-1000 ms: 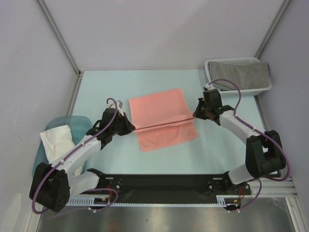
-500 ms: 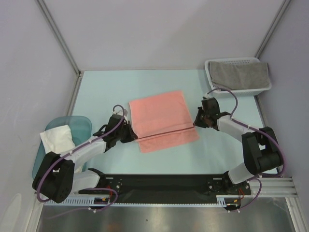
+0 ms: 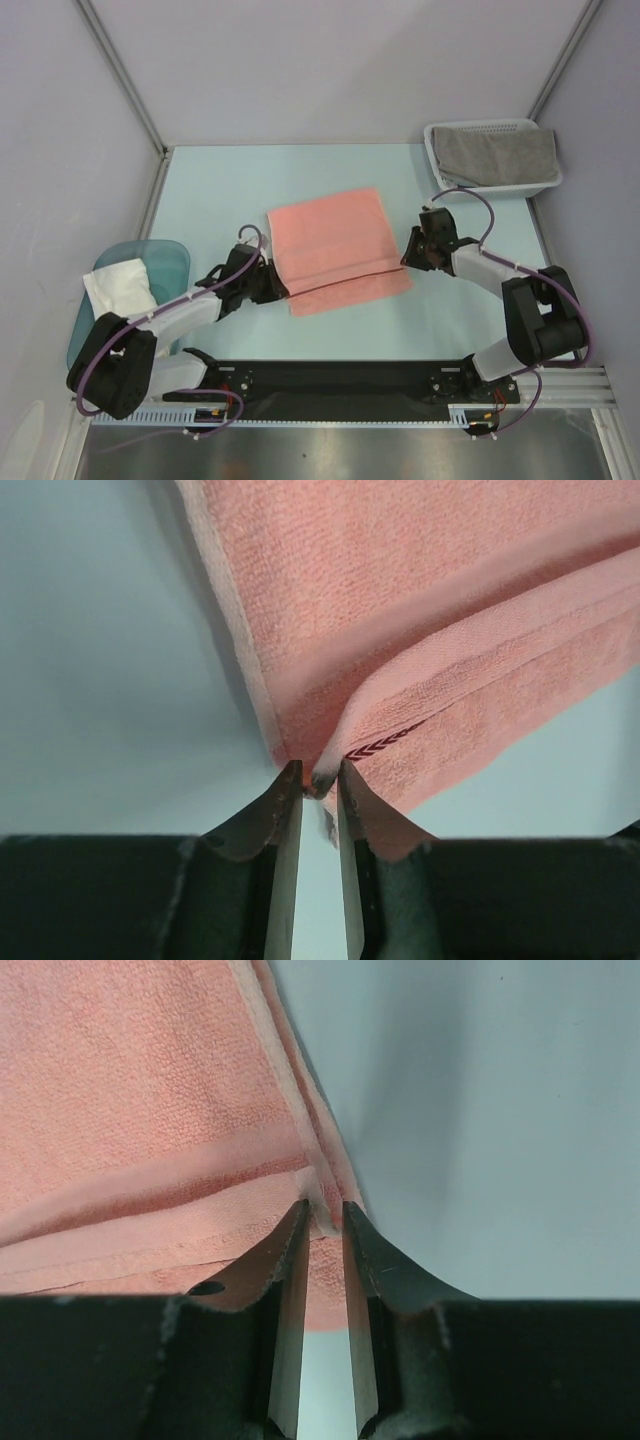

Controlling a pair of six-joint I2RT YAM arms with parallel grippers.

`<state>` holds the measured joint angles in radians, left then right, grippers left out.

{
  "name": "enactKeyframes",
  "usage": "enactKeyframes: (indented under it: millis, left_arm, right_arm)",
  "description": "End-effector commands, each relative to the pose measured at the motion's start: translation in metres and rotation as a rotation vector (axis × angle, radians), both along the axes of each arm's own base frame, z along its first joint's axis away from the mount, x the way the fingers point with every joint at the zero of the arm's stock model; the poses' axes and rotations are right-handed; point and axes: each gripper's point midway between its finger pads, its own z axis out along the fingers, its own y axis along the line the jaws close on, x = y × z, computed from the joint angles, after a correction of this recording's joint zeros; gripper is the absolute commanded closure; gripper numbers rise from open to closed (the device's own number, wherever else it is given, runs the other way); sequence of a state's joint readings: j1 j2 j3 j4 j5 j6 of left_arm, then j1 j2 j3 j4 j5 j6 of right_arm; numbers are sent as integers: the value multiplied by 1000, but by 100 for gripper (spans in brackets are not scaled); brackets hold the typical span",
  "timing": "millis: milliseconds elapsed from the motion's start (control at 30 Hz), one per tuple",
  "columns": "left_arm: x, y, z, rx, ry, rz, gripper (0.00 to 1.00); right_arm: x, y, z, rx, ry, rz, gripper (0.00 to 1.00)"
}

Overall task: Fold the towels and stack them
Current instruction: Fold the towel

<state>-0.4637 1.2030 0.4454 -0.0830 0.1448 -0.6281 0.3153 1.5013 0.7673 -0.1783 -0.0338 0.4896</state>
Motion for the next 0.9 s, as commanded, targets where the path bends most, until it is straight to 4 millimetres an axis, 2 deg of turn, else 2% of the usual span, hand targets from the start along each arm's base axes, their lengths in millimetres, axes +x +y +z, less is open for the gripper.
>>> enactKeyframes:
  millis: [0, 233, 500, 733, 867]
  left_arm:
    - [-2, -16, 13, -58, -48, -66, 76]
    - [-9, -26, 22, -103, -73, -122, 78]
    - [-23, -32, 25, -132, -71, -181, 73]
    - [-29, -33, 50, -170, -121, -197, 68]
    - [-31, -33, 56, -178, -124, -200, 66]
  right_arm:
    - [3, 0, 16, 12, -57, -12, 75]
    - [-4, -5, 26, 5, -75, -19, 74]
    - [-14, -11, 30, 9, -79, -34, 74]
    - [-17, -11, 43, 22, -105, -39, 72]
    - [-17, -16, 49, 9, -129, -59, 69]
